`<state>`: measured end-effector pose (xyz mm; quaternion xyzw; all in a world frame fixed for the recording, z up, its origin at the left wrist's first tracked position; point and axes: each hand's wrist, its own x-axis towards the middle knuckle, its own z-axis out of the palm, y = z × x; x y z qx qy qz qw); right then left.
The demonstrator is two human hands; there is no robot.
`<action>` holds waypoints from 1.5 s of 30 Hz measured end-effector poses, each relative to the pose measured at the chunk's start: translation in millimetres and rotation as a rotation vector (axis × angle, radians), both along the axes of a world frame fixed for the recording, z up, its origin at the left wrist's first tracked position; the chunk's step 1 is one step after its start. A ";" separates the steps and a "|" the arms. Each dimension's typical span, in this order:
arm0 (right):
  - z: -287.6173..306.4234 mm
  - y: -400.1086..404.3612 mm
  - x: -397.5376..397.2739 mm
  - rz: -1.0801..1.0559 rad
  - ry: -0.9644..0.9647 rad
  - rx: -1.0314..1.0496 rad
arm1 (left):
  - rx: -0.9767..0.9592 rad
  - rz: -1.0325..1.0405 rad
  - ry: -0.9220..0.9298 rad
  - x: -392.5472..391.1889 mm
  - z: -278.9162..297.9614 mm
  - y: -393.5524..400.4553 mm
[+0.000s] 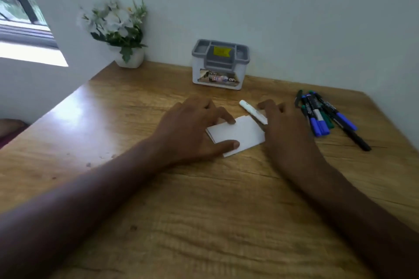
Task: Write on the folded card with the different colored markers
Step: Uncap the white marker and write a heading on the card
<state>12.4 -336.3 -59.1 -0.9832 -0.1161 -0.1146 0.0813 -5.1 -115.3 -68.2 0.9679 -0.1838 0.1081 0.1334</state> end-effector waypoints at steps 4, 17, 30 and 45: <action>-0.1 0.7 -4.4 -0.011 0.015 -0.023 | 0.034 -0.045 -0.051 -9.8 0.6 -5.1; 17.2 14.4 -17.6 0.113 0.275 1.200 | -0.303 -0.119 -0.165 -10.8 9.3 -5.4; 9.6 29.5 -20.6 0.386 0.134 1.158 | -0.307 -0.264 -0.070 6.8 -1.5 3.9; 5.7 31.9 -20.1 0.456 0.222 1.229 | -0.270 -0.227 -0.076 5.5 2.5 5.9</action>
